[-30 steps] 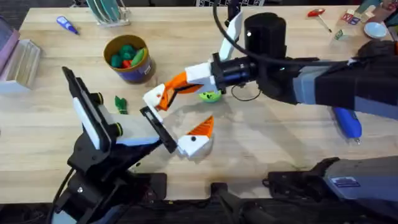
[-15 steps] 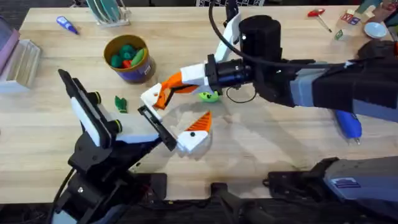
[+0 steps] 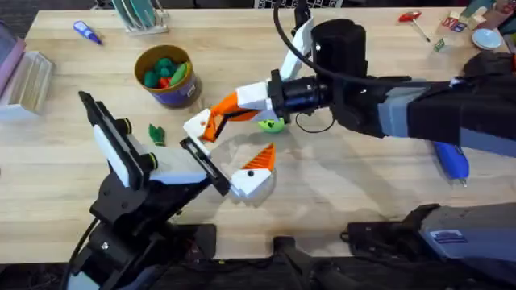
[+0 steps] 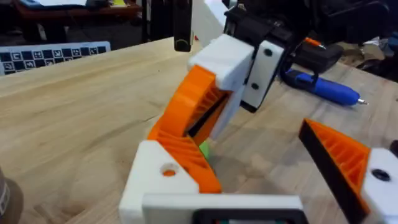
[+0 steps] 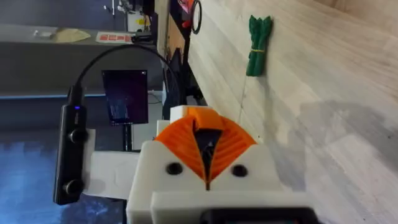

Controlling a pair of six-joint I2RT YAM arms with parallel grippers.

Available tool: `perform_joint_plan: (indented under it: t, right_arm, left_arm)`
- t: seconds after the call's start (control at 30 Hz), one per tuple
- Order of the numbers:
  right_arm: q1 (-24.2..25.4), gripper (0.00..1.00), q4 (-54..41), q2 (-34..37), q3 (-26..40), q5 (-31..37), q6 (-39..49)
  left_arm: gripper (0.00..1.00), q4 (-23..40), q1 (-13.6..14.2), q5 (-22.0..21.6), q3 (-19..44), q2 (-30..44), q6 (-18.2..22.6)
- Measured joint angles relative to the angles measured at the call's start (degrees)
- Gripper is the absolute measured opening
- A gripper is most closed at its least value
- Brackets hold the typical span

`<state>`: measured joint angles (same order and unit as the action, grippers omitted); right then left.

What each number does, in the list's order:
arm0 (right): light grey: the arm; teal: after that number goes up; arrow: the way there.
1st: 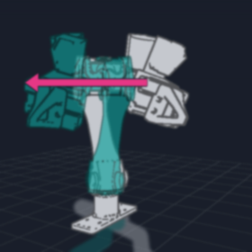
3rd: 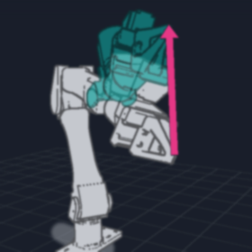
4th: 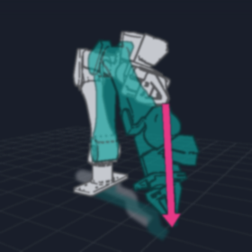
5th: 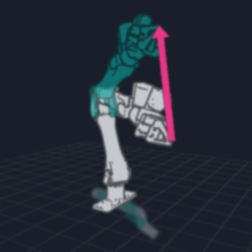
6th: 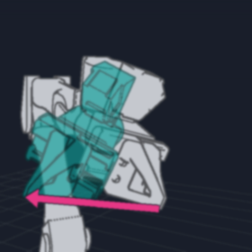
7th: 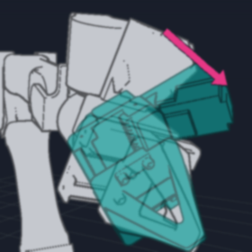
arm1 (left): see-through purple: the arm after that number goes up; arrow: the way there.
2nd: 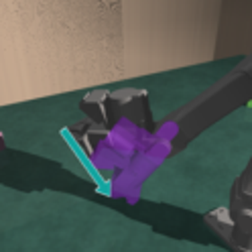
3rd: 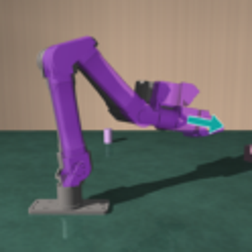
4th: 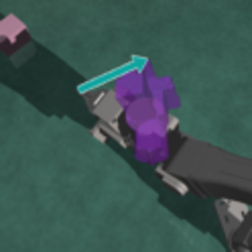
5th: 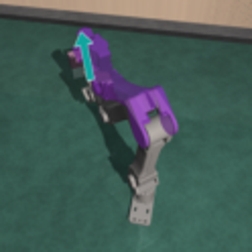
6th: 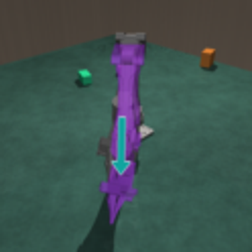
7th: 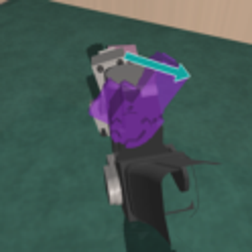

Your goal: Pick up the gripper from the table and insert it into the empty holder that is missing its gripper. Then pick up a screw, insert it into the mounting hole, and use the screwdriver to tighten it. Finally, clean up the table by picking up the vegetable and placing it into the bucket.

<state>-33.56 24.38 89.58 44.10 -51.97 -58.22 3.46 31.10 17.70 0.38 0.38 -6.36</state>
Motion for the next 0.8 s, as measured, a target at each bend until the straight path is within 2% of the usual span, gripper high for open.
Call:
perform_joint_plan:
  t: [0.37,0.67,0.8]
  right_arm:
    - [-1.01,0.008,0.92,0.07,0.0,3.06,-2.23]
    - [1.44,0.008,1.07,0.04,0.0,5.33,-3.4]
    - [0.25,0.008,1.43,0.06,0.0,6.85,-4.1]
  left_arm:
    - [0.986,0.05,0.17,-2.48,0.0,-0.01,-1.72]
    - [0.986,0.2,0.17,-4.33,0.0,-0.01,-2.09]
    - [0.986,0.28,0.17,-5.7,-0.01,-0.02,-2.29]
